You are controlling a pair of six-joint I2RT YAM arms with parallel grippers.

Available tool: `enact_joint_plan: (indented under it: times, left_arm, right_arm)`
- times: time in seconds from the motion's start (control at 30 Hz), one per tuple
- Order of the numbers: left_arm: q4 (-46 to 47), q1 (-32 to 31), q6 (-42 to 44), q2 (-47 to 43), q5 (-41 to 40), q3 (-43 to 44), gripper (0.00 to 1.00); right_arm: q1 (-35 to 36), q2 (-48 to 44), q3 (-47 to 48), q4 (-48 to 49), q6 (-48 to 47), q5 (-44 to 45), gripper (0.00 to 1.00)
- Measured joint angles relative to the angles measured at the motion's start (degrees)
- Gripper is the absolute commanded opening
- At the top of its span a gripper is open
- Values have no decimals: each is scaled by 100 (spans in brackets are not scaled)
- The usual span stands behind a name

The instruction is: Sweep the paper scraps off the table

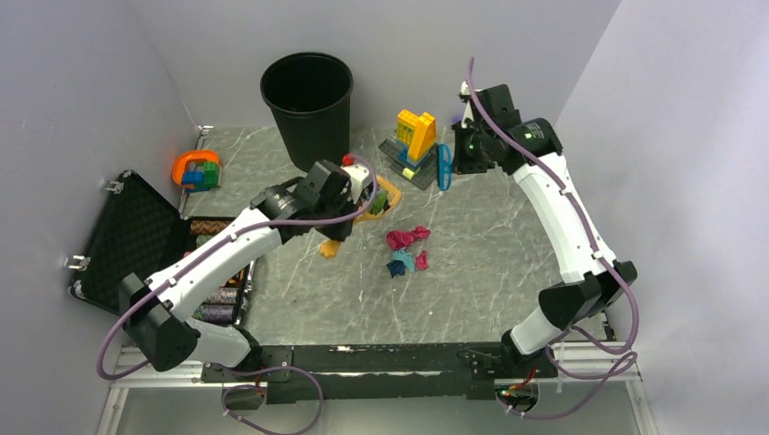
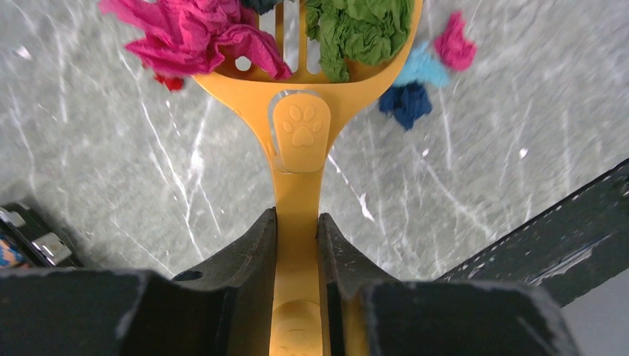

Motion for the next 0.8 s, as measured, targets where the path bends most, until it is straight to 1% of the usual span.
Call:
enact_joint_plan:
  times: [0.1, 0.23, 0.4, 0.57, 0.7, 0.8]
  left_arm:
    - [-107, 74, -2, 179, -13, 577, 0]
    - [-221, 323, 15, 520, 0, 1384, 0]
    - [-426, 870, 50, 1097, 160, 2415, 0]
    - [-647, 1521, 42, 1847, 542, 3635, 0]
    - [-732, 2000, -151, 2562, 1040, 4769, 0]
    - [-570, 2315, -457, 2857, 1491, 5123, 0]
  right_arm:
    - [-179, -181, -103, 2, 44, 85, 0]
    - [-199, -343, -315, 55, 109, 127, 0]
    - [-195, -535, -752, 94, 254, 92, 0]
    - [-195, -662, -927, 101, 367, -61, 0]
    - [-195, -684, -927, 105, 380, -195, 0]
    - [-195, -684, -925, 103, 380, -258, 0]
